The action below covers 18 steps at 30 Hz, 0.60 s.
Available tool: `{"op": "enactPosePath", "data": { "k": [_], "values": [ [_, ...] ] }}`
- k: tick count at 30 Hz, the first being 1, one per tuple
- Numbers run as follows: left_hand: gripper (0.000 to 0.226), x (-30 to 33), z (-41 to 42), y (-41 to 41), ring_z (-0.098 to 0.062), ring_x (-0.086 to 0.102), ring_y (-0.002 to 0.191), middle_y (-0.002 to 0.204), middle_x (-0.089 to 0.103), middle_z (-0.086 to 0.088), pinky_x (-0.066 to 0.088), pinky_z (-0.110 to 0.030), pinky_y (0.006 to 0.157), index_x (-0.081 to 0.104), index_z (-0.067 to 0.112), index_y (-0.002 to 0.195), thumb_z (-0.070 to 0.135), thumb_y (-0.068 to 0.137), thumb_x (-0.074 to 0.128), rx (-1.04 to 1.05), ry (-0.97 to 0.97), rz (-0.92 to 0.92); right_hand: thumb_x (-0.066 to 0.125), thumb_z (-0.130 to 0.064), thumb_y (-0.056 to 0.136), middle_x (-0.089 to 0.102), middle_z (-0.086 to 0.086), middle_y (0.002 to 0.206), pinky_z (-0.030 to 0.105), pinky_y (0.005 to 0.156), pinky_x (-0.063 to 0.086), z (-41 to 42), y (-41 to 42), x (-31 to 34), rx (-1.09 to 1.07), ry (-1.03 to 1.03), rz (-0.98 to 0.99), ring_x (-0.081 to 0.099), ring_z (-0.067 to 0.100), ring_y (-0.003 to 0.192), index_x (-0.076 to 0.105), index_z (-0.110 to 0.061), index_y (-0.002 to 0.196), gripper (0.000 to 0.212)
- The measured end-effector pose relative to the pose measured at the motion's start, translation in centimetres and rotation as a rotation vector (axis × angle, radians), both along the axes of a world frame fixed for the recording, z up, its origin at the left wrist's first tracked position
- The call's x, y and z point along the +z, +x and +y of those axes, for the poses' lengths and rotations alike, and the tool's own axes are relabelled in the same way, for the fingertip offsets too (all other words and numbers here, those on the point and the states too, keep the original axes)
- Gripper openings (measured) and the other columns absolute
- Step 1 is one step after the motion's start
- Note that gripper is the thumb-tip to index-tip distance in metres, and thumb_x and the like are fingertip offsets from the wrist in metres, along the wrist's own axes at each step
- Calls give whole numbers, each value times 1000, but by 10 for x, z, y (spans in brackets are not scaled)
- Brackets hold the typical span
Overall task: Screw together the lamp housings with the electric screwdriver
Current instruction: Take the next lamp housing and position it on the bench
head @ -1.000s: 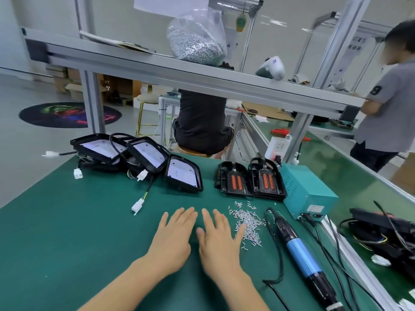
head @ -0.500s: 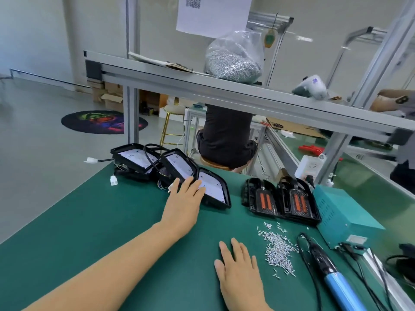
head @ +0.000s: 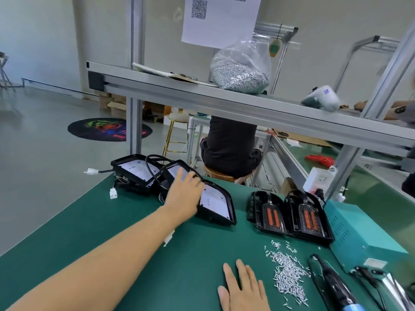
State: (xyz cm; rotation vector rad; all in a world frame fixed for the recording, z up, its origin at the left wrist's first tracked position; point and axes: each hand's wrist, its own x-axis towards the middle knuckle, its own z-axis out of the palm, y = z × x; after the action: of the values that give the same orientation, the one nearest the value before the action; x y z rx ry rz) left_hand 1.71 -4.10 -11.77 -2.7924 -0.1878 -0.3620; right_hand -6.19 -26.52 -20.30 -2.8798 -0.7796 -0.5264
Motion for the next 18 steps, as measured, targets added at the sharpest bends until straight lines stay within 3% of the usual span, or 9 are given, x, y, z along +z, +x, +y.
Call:
{"op": "enactPosePath", "data": {
  "k": [1, 2, 3, 4, 5, 7, 10, 13, 18],
  "values": [
    [57, 4, 10, -1, -30, 23, 140, 141, 43, -9, 0, -56, 116, 41, 13, 137, 20, 84, 59, 46, 43, 24, 47, -46, 71, 76, 4, 87, 35, 65, 57, 0, 0, -4, 16, 6, 19, 69, 25, 85, 81, -25, 72, 40],
    [47, 8, 20, -3, -30, 32, 135, 133, 51, -8, 3, -55, 116, 48, 13, 131, 18, 85, 59, 87, 78, 51, 39, -45, 78, 75, 3, 96, 30, 85, 53, -1, 0, -7, 29, 33, 32, 58, 30, 95, 81, -25, 73, 47],
    [37, 11, 30, -4, -29, 41, 127, 123, 58, -6, 8, -51, 116, 55, 14, 122, 15, 85, 58, 109, 101, 70, 35, -44, 82, 70, -1, 109, 25, 108, 33, 0, 0, -7, 39, 63, 28, 50, 26, 95, 81, -24, 73, 51],
    [30, 14, 37, -6, -27, 48, 117, 113, 62, -4, 16, -46, 113, 60, 15, 112, 10, 83, 58, 111, 113, 83, 35, -44, 78, 63, -8, 115, 24, 117, 10, 1, 0, -5, 39, 85, 40, 45, 23, 94, 81, -23, 72, 51],
    [26, 17, 42, -10, -25, 53, 107, 103, 64, -2, 26, -40, 106, 62, 16, 104, 6, 79, 60, 87, 124, 73, 36, -44, 70, 65, -5, 112, 25, 117, -3, 1, 0, -5, 35, 80, 81, 43, 23, 93, 81, -22, 71, 50],
    [22, 24, 45, -15, -21, 59, 78, 75, 64, 0, 40, -30, 81, 66, 17, 77, 5, 59, 73, -28, 189, -28, 35, -43, 62, 75, 9, 91, 26, 117, -9, 2, 2, -5, 32, 66, 138, 42, 23, 92, 81, -22, 69, 51],
    [34, 32, 46, -24, -16, 47, 41, 39, 45, 4, 43, -19, 53, 54, 20, 38, 1, 22, 78, -172, 296, -148, 35, -43, 59, 76, 11, 83, 26, 116, -8, 2, 4, -10, -24, 77, 112, 43, 24, 92, 81, -21, 69, 51],
    [38, 33, 48, -29, -16, 46, 43, 42, 45, 4, 41, -21, 51, 54, 20, 42, -2, 22, 78, -194, 311, -190, 34, -43, 58, 76, 9, 83, 30, 112, 10, 6, 4, -15, -94, 72, 113, 52, 29, 93, 81, -23, 69, 52],
    [31, 43, 47, -50, -21, 55, 56, 66, 64, 2, 43, -27, 57, 65, 15, 62, -6, 46, 81, -226, 111, -410, 40, -45, 58, 76, 6, 81, 44, 74, 44, 4, 2, -10, -33, -33, 209, 73, 23, 64, 80, -26, 68, 46]
  ]
}}
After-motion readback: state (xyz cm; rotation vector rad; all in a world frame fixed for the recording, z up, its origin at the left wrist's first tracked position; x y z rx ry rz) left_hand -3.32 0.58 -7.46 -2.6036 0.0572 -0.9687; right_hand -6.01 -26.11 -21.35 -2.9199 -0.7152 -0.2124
